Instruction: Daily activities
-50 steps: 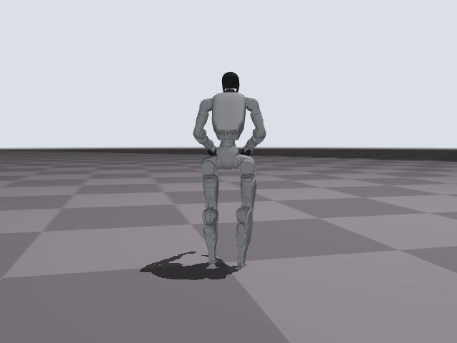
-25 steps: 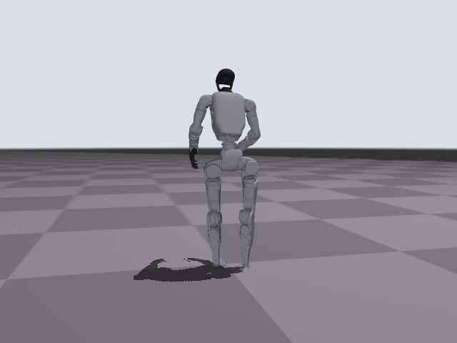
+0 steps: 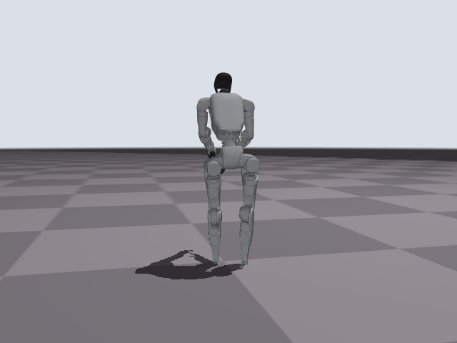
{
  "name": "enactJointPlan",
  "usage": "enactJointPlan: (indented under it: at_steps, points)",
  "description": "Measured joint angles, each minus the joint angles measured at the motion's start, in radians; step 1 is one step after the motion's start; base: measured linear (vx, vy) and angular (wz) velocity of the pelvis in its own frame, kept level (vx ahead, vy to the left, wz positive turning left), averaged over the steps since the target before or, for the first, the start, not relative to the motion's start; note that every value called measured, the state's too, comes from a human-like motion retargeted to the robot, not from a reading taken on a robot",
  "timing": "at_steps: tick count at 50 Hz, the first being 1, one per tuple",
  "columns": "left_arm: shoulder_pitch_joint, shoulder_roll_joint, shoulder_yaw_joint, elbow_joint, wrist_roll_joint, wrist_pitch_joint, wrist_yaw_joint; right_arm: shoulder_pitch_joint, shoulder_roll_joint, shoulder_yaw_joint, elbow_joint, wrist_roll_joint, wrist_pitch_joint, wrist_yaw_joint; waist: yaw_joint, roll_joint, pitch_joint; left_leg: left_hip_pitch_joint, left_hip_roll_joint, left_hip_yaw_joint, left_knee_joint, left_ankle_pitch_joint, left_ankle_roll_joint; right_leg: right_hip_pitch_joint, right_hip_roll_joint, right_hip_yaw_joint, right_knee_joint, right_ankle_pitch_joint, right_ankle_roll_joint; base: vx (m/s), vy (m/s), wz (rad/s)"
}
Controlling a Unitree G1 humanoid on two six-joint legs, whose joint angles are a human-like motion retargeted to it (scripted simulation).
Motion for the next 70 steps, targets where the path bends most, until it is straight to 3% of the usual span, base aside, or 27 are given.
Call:
enactJointPlan:
  at_steps: [10,25,32,39,45,50,55,57,62,70]
  points:
    - [-0.031,0.02,0.027,0.033,0.012,-0.036,0.056,-0.1,0.028,0.008,0.035,-0.038,-0.048,-0.075,0.001,-0.017,0.029,-0.095,0.015,0.034,-0.001,0.009,0.0,-0.082,0.027,0.017,-0.052,0.054,-0.015,0.0,0.0,0.0]
    - [0.037,0.028,0.013,-0.014,0.062,-0.058,0.093,-0.104,0.026,0.051,0.067,-0.144,-0.05,-0.092,0.008,-0.013,-0.01,-0.111,0.019,0.047,-0.002,0.008,0.0,-0.084,0.045,0.006,-0.067,0.068,-0.037,0.0,-0.01,0.08]
    - [0.08,0.098,-0.013,-0.136,0.097,-0.105,0.067,-0.042,-0.055,0.118,-0.083,-0.215,-0.061,-0.024,0.009,0.001,-0.09,-0.051,0.013,0.043,-0.002,-0.004,0.0,-0.033,0.037,-0.023,-0.015,0.028,-0.039,0.01,-0.02,0.39]
    - [0.156,0.275,0.001,-0.357,0.188,-0.16,0.055,-0.056,-0.248,0.124,-0.284,-0.29,-0.101,0.025,0.039,0.023,-0.213,0.041,-0.007,0.023,-0.001,-0.017,0.0,0.045,0.01,-0.053,0.054,-0.016,-0.04,0.03,-0.01,0.6]
    - [0.21,0.373,-0.016,-0.456,0.237,-0.142,0.047,-0.123,-0.343,0.102,-0.256,-0.309,-0.101,-0.005,0.074,0.04,-0.294,0.11,-0.017,-0.015,0.0,-0.039,0.0,0.099,-0.016,-0.08,0.119,-0.056,-0.059,0.03,0.0,0.51]
    - [0.2,0.257,-0.12,-0.263,0.164,-0.093,0.013,-0.192,-0.232,0.14,0.064,-0.261,-0.067,-0.02,0.079,0.06,-0.301,0.164,-0.03,-0.061,0.004,-0.065,0.0,0.1,-0.046,-0.061,0.236,-0.103,-0.066,0.05,0.02,0.57]
    - [0.192,0.07,-0.223,0.0,0.107,-0.07,-0.029,-0.205,-0.066,0.151,0.355,-0.229,-0.056,-0.019,0.054,0.048,-0.281,0.191,-0.101,-0.155,0.003,-0.049,0.002,0.014,-0.034,0.153,0.286,-0.19,0.058,0.03,0.01,1.18]
    - [0.205,0.016,-0.239,0.057,0.098,-0.072,-0.031,-0.188,-0.015,0.136,0.407,-0.218,-0.061,-0.03,0.045,0.041,-0.281,0.195,-0.119,-0.182,0.003,-0.053,0.006,-0.003,-0.033,0.194,0.298,-0.218,0.074,0.09,-0.03,0.82]
    - [0.263,-0.053,-0.247,0.092,0.079,-0.096,0.001,-0.123,0.054,0.095,0.418,-0.202,-0.086,-0.08,0.033,0.031,-0.292,0.204,-0.132,-0.231,0.003,-0.081,0.02,-0.009,-0.038,0.201,0.327,-0.264,0.064,0.1,-0.07,0.45]
    - [0.362,-0.052,-0.251,0.028,0.062,-0.132,0.065,-0.023,0.061,0.084,0.329,-0.226,-0.114,-0.132,0.033,0.016,-0.331,0.221,-0.124,-0.274,0.004,-0.116,0.04,0.009,-0.033,0.177,0.341,-0.29,0.052,0.08,-0.07,0.24]
